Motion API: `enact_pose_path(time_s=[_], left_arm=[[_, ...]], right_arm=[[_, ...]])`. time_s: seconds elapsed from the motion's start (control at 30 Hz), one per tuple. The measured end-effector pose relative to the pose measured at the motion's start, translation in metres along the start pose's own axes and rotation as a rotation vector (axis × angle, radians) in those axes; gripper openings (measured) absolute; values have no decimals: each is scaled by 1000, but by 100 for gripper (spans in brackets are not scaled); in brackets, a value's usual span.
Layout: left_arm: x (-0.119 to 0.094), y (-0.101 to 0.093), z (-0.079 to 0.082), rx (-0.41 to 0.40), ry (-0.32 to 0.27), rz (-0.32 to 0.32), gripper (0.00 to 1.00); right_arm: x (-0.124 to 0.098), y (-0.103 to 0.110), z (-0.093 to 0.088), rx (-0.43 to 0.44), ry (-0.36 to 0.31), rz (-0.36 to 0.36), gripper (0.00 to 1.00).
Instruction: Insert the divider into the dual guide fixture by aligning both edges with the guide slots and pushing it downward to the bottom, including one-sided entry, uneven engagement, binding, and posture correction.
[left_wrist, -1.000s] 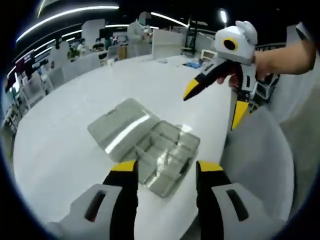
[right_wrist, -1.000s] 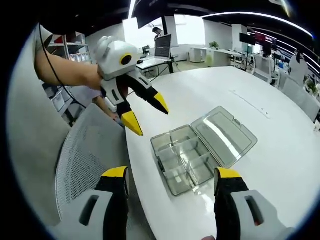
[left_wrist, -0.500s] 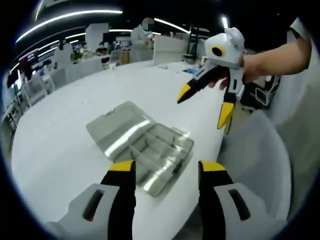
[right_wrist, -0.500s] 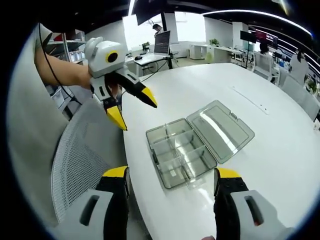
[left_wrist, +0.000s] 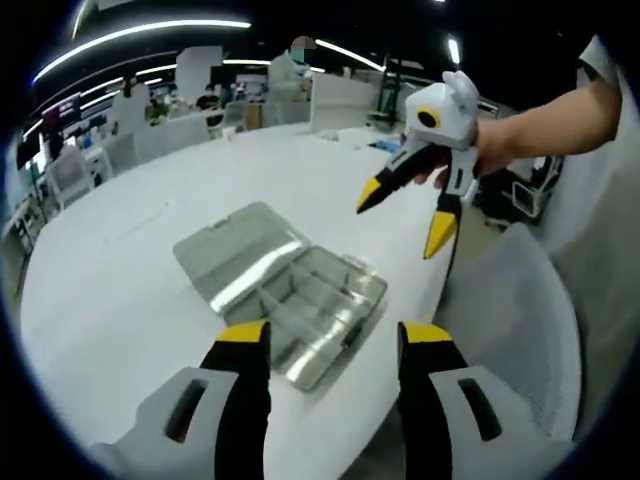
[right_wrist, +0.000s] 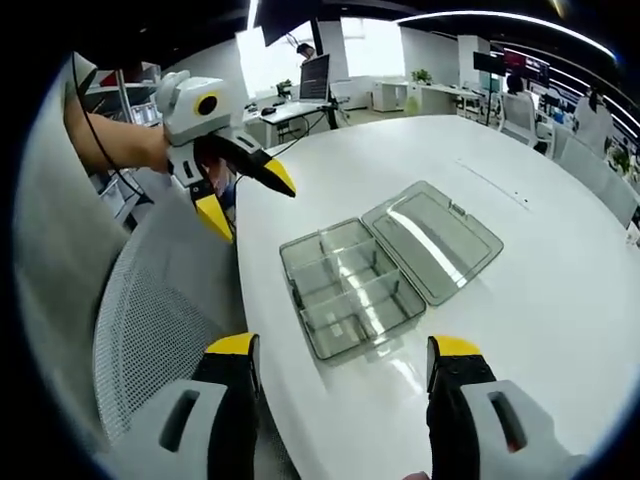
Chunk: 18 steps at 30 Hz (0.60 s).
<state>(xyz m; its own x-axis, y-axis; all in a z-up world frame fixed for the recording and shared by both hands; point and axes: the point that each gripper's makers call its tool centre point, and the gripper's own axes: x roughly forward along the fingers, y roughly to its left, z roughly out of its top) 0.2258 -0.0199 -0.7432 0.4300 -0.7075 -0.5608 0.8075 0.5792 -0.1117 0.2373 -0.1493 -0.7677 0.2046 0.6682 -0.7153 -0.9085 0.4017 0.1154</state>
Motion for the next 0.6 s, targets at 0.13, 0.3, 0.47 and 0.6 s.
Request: enact_pose_path(time_s=[0.13,0.3,0.47,0.6], left_arm=[[0,1,-1,-6,-1,1,49],[0,1,-1,-9,-1,1,49],[0,1,0,-15,-4,2,49],[0,1,-1,-19,-5,2,49]], right_arm=[[1,-3,-4,1,9,0,65],[2,-9,-10,5,22,-6,65],[3,-14,-15,12,34,-11,64],[4,-18,-19,16,44,-14,64]])
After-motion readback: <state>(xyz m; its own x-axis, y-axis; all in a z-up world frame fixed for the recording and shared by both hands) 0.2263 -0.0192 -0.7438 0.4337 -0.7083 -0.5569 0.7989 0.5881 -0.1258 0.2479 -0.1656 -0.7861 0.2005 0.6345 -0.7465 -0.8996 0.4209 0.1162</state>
